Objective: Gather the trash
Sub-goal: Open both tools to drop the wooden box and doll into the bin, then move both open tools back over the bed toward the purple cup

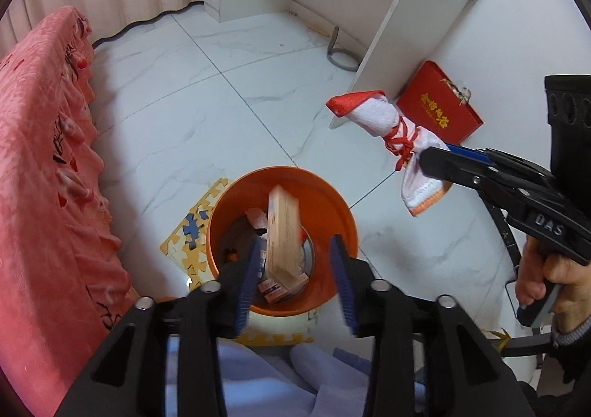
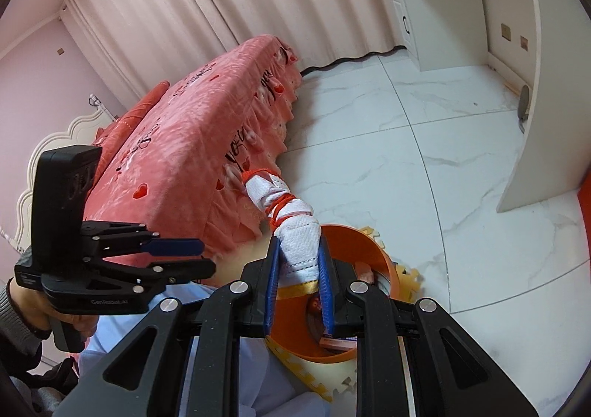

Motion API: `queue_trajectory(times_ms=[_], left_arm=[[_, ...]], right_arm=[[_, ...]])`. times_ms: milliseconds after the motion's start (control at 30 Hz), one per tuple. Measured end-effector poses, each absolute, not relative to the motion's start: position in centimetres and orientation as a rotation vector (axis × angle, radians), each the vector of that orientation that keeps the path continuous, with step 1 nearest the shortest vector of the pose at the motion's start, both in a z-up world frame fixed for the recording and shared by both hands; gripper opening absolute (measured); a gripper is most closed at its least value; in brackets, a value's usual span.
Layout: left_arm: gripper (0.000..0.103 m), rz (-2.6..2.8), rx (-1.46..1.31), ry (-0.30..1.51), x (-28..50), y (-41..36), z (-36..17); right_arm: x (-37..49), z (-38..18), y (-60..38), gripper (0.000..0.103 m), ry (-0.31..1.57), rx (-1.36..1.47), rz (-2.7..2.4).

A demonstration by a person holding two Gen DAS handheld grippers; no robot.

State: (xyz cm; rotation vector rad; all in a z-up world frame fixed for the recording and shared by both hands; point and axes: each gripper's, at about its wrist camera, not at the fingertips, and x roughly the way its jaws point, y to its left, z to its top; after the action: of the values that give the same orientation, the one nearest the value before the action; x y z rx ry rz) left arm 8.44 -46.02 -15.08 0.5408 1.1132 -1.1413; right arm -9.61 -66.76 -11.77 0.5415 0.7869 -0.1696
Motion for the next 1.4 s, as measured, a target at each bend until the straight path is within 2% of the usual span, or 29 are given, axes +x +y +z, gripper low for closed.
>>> queue_trajectory(times_ms=[367,500,600,633,700,833,867,933,1033,1133,1333,1400], left_arm=[[0.047,-1.093,0.519,1.131,9.2,-44.6,-14.8],[0.047,-1.073,0.510,1.136,9.6,-44.0,-14.8],[0.047,-1.061,0.506,1.134,9.8,-43.5,-14.7],[0.048,-1.055,0.502,1.134,9.9,-43.4,-14.6],[0.058,-1.039,0.491,1.127,10.0,-42.9,-14.4],[0.063,-1.009,0.469,1.113,10.1,-41.6,-13.8],[0.072,-0.995,0.469,1.106,10.2,-41.2,-13.6],[0.079,-0.967,0.458,1.079,10.3,-40.1,-12.9],[0.079,-0.933,0.433,1.060,10.6,-38.3,-12.0],[0.086,-0.877,0.400,1.031,10.7,-36.0,-10.8],[0.088,-0.749,0.315,0.985,11.0,-29.7,-8.5],[0.093,-0.697,0.274,0.971,11.0,-26.9,-7.8]], right_arm=[[-7.8,-13.2,-65.9,0.023,0.824,0.539,-0.145],[-7.0,-13.8,-65.9,0.051,0.851,0.526,-0.168],[-6.9,-13.6,-65.7,0.051,0.847,0.531,-0.160],[-6.8,-13.4,-65.4,0.051,0.845,0.520,-0.158],[-6.8,-13.0,-65.1,0.051,0.841,0.521,-0.151],[-6.7,-12.1,-64.1,0.051,0.829,0.515,-0.128],[-6.7,-11.9,-63.9,0.051,0.827,0.514,-0.122],[-6.5,-11.2,-63.0,0.052,0.820,0.508,-0.100],[-6.1,-10.3,-61.6,0.052,0.817,0.494,-0.065],[-5.4,-9.2,-59.5,0.055,0.810,0.478,-0.018],[-2.6,-7.1,-53.0,0.059,0.808,0.416,0.141],[-1.5,-6.6,-50.5,0.060,0.811,0.395,0.200]])
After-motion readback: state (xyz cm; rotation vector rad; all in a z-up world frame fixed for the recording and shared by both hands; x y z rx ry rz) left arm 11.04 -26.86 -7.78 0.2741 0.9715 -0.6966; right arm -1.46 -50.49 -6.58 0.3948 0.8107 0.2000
